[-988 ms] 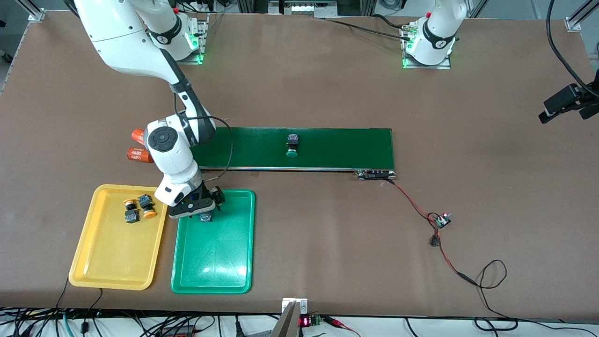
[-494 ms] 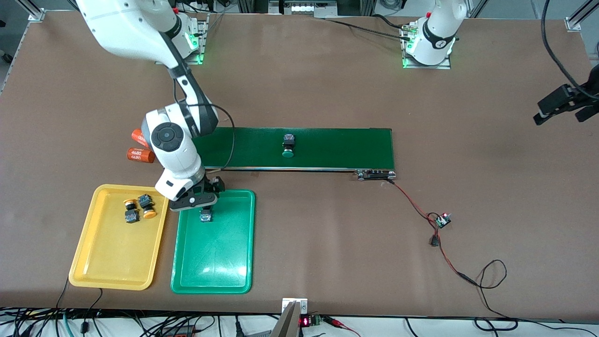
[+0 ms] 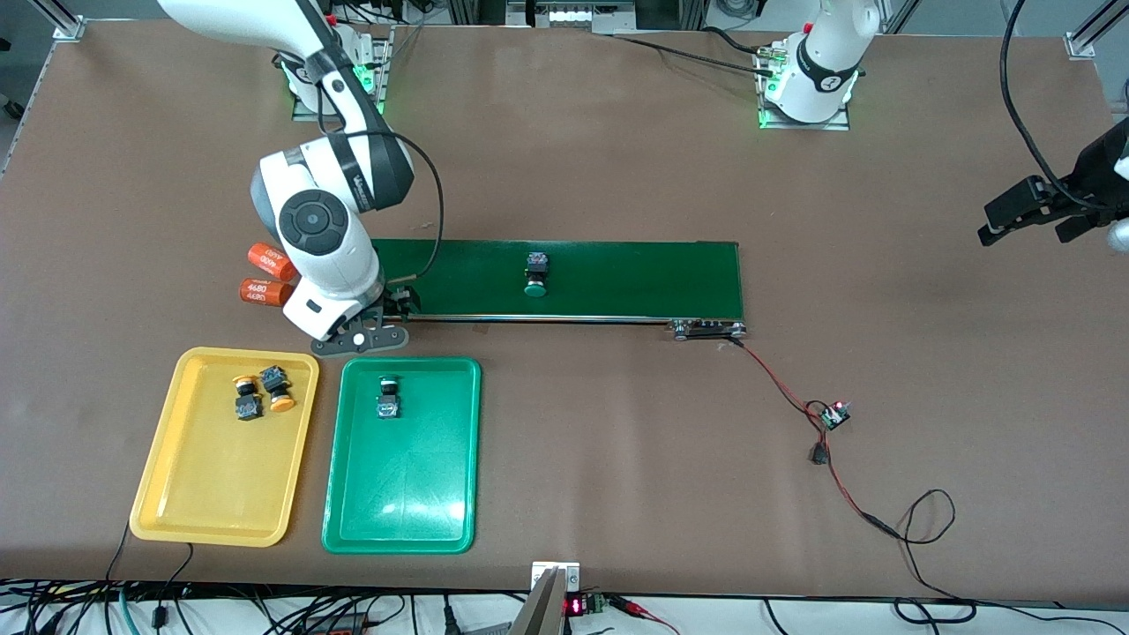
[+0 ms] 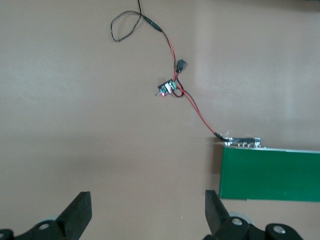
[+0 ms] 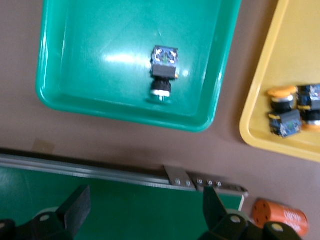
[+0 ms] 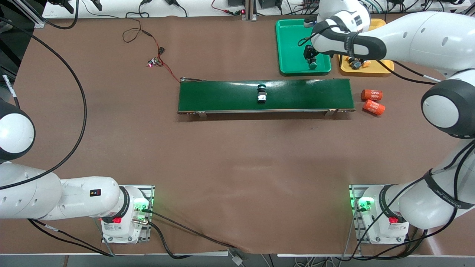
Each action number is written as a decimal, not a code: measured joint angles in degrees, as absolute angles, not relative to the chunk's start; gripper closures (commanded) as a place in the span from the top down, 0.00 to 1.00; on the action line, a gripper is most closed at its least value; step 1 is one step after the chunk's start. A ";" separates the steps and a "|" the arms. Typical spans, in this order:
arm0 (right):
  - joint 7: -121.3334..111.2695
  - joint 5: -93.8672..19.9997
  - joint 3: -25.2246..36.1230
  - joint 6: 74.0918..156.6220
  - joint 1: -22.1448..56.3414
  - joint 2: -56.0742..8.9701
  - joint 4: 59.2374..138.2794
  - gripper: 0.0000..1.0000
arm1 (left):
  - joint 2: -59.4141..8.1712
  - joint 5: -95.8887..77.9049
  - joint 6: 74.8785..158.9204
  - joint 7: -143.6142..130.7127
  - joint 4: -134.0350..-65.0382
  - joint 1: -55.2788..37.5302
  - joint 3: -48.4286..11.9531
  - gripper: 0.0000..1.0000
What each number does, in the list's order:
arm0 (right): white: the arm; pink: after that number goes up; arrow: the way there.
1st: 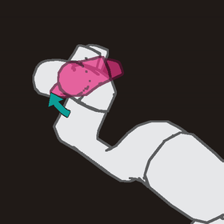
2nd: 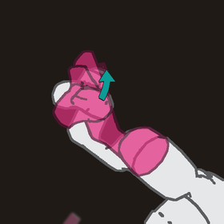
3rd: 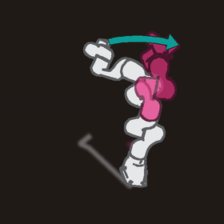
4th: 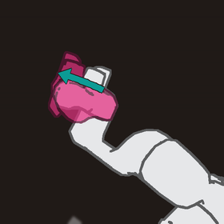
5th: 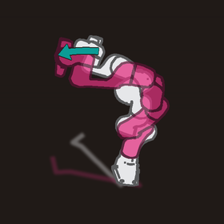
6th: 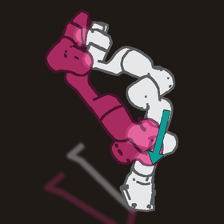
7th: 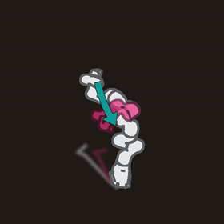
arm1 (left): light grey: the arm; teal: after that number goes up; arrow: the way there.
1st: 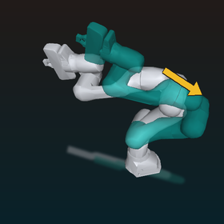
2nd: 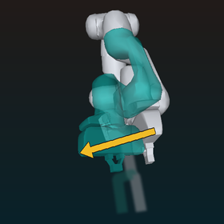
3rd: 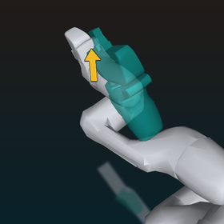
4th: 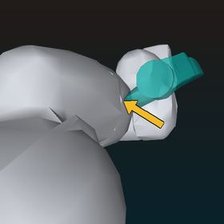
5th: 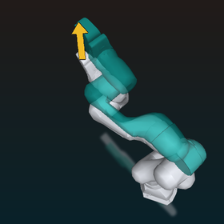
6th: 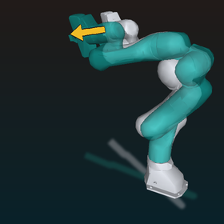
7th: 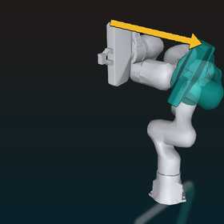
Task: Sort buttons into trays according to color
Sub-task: 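Move the right gripper back over the belt to the other green button, then grasp the second green-cap button on the belt with the right gripper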
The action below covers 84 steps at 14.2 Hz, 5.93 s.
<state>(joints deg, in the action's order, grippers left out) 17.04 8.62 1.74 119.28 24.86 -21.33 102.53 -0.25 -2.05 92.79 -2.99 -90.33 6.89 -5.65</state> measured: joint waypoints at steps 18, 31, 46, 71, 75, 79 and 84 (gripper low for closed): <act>27.26 2.04 1.47 120.54 26.55 -11.03 109.45 1.00 | -0.04 0.08 92.47 -3.01 -90.09 10.03 -11.95 1.00; 28.59 -1.03 1.45 124.22 28.32 -15.31 109.57 1.00 | -0.05 0.08 94.13 -3.01 -90.09 9.86 -10.92 1.00; 27.34 -4.31 1.46 128.75 30.42 -16.56 113.32 1.00 | -0.11 -0.09 95.44 -3.01 -90.09 6.11 -3.59 1.00; 33.51 -4.53 1.35 142.03 33.80 -16.56 123.06 1.00 | -0.12 -0.09 95.34 -3.01 -90.09 6.48 -3.37 1.00; 33.51 -4.53 1.39 142.18 33.79 -17.10 123.06 1.00 | -0.12 -0.09 95.34 -3.01 -90.09 6.48 -3.37 1.00; 33.43 -4.53 1.48 142.18 33.79 -17.72 123.06 1.00 | -0.11 -0.09 95.31 -3.01 -90.09 6.48 -3.40 1.00; 31.47 -4.53 1.89 142.27 33.62 -19.02 123.06 0.71 | -0.07 -0.09 95.27 -3.01 -90.09 6.47 -4.21 1.00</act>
<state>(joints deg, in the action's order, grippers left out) 31.47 -4.53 1.89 142.27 33.62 -19.02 123.06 -0.07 -0.09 95.27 -3.01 -90.09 6.47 -4.21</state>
